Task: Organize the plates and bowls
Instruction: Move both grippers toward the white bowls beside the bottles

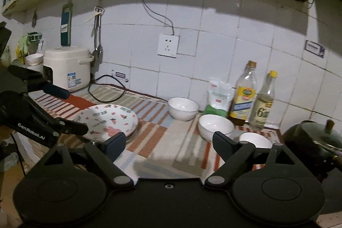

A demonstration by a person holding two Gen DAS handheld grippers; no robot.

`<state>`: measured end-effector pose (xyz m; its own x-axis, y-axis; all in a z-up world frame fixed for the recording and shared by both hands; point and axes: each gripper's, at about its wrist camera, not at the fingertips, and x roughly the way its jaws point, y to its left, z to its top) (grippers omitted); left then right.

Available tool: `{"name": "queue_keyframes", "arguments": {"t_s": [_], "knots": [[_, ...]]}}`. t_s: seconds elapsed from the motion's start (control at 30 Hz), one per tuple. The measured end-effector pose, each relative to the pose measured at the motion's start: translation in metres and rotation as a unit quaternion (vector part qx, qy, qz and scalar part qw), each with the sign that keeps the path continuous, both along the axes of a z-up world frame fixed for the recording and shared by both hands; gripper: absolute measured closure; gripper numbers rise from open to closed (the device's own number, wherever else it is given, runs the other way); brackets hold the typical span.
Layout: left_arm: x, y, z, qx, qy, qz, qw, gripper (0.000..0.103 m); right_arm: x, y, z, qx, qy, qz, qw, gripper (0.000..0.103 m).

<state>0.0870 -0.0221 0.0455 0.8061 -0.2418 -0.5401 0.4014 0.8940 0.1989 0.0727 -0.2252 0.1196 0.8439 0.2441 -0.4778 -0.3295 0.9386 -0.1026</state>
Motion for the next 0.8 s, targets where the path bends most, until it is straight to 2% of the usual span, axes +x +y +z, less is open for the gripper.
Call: {"name": "queue_keyframes", "arguments": {"t_s": [0.4, 0.57, 0.73, 0.8], "knots": [[0.009, -0.059, -0.01, -0.003, 0.01, -0.051, 0.9987, 0.008, -0.017, -0.036, -0.008, -0.004, -0.009, -0.016, 1.0, 0.008], [0.026, -0.075, -0.019, -0.04, 0.029, -0.064, 0.9967, 0.008, -0.015, -0.056, -0.018, 0.008, -0.013, -0.022, 1.0, 0.007], [0.052, -0.094, -0.03, -0.091, 0.073, -0.08, 0.9899, 0.008, 0.0, -0.077, -0.034, 0.016, -0.003, -0.021, 1.0, 0.006], [0.059, -0.102, -0.034, -0.103, 0.074, -0.082, 0.9886, 0.008, 0.009, -0.086, -0.041, 0.019, -0.001, -0.018, 1.0, 0.006]]}}
